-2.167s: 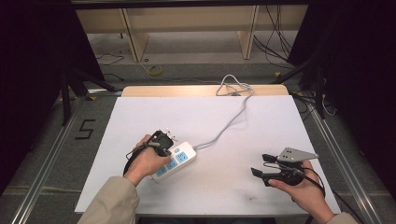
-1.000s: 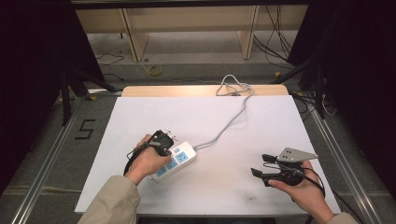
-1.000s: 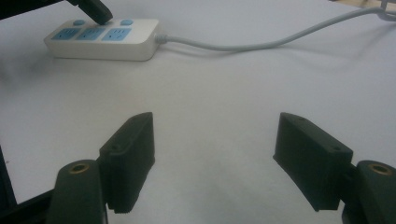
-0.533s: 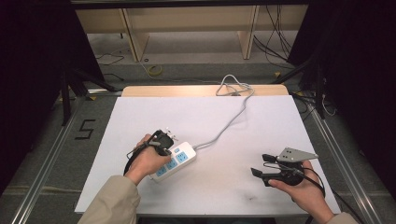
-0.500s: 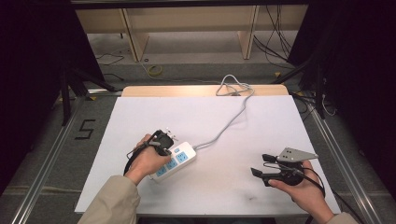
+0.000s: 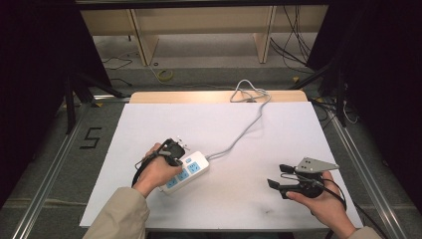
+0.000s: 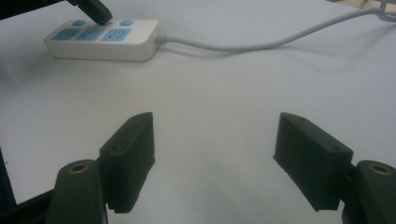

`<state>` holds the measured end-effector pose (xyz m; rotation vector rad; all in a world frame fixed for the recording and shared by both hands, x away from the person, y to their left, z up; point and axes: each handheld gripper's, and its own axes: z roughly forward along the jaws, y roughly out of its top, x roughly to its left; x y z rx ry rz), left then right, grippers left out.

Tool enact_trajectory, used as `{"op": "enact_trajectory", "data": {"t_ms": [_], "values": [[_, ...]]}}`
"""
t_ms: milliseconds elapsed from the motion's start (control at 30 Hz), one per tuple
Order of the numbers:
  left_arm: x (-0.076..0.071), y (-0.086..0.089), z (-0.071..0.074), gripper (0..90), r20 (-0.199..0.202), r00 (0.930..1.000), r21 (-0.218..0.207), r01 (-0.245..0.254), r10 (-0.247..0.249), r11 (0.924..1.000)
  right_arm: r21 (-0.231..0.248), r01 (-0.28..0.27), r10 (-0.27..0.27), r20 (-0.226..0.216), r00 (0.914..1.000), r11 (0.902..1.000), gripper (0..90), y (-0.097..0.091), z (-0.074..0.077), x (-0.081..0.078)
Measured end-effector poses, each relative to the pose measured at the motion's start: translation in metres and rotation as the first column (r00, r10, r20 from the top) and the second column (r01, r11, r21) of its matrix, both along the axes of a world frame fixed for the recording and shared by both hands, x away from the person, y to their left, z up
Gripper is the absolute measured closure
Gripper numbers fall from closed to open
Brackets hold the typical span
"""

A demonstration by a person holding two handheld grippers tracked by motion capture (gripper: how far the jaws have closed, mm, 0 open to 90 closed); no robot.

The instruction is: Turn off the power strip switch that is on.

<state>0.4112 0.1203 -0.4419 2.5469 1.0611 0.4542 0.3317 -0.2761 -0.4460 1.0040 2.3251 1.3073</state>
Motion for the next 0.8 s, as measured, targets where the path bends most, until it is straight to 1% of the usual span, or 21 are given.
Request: {"op": "enact_trajectory", "data": {"t_ms": [800], "values": [[0.0004,0.0005,0.0002,90.0,-0.001,1.0000,-0.008,-0.004,0.004,1.0000,0.006,0.002,-0.002,0.004,1.0000,1.0000,29.0,0.0001,0.0004,-0.0001]]}}
